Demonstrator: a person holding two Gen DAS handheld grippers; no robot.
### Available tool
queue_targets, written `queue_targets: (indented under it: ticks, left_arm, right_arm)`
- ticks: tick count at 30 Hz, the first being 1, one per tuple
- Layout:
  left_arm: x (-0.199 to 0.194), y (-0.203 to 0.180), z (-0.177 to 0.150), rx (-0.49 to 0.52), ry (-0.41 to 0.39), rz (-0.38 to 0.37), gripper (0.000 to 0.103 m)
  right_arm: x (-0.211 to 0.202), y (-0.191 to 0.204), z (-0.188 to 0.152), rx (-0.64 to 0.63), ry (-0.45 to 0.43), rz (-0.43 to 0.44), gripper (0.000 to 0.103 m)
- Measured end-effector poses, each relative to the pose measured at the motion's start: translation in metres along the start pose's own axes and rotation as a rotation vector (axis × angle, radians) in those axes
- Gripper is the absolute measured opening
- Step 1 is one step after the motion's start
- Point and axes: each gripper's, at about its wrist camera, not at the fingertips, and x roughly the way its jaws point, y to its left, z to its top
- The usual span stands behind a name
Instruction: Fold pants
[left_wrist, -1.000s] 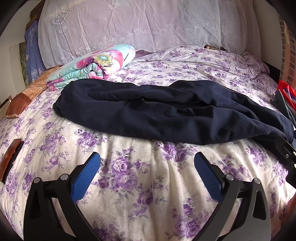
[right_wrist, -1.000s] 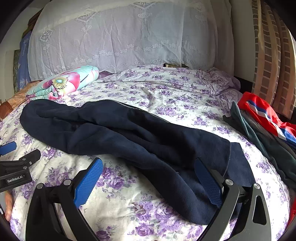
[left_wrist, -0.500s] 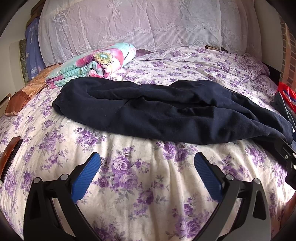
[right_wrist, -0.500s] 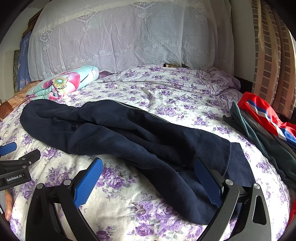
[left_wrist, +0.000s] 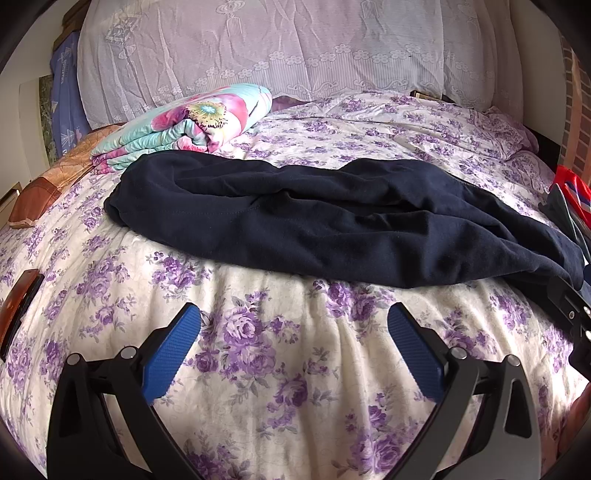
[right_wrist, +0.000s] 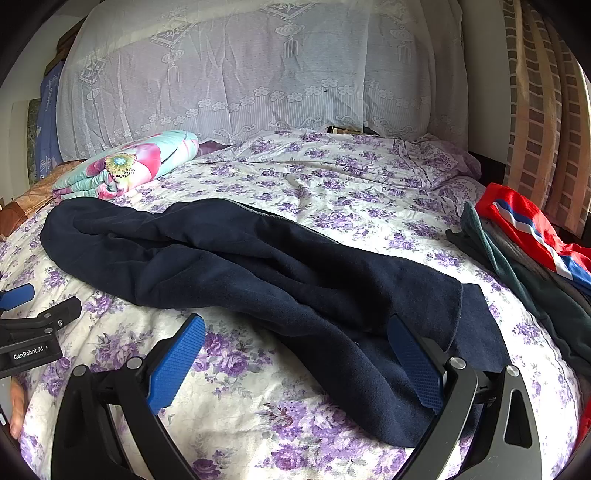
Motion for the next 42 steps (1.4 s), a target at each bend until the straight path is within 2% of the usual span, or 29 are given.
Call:
queue_targets:
  ticks: [42]
  left_arm:
    - [0.0017,0.003,0.0012,-0.007,0.007,-0.006,0.099]
  right_arm:
    - [0.0007,0.0,-0.0006,0.0,0.002,0.006,0.1]
